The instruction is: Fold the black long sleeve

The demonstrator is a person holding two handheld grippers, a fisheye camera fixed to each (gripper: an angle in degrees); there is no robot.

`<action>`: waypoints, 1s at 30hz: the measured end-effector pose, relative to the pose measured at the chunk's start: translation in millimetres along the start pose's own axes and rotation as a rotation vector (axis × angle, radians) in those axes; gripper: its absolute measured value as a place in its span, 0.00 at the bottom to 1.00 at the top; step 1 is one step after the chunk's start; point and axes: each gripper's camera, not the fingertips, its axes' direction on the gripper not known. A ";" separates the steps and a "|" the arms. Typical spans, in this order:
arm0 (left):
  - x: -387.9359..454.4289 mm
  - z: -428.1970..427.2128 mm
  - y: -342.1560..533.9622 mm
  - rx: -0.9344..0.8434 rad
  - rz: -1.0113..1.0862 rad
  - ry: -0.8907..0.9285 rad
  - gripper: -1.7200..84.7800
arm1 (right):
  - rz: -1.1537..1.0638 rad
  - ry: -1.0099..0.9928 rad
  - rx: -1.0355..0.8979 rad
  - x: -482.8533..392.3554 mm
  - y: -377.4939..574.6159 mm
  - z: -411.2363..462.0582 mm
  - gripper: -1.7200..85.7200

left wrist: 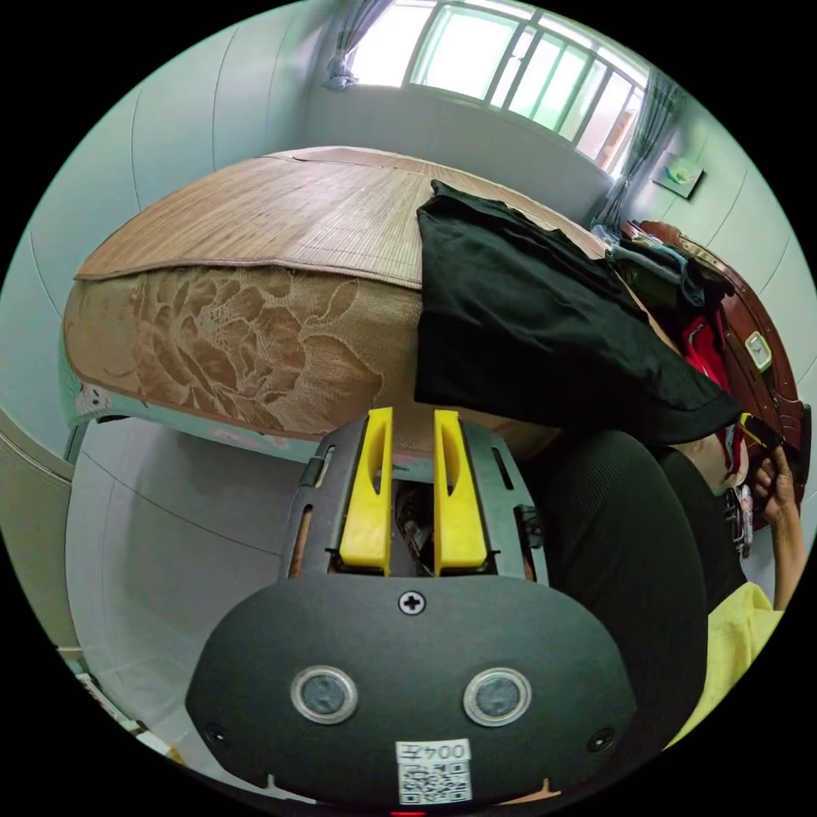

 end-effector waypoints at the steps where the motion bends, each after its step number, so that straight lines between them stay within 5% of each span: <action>1: 1.9 -0.6 -0.2 0.003 0.006 0.002 0.11 | 0.003 -0.001 -0.003 -1.0 -1.9 0.0 0.06; 30: 8.2 -43.3 -32.5 -0.033 0.175 0.138 0.11 | 0.059 -0.078 0.007 10.2 -52.2 -34.2 0.06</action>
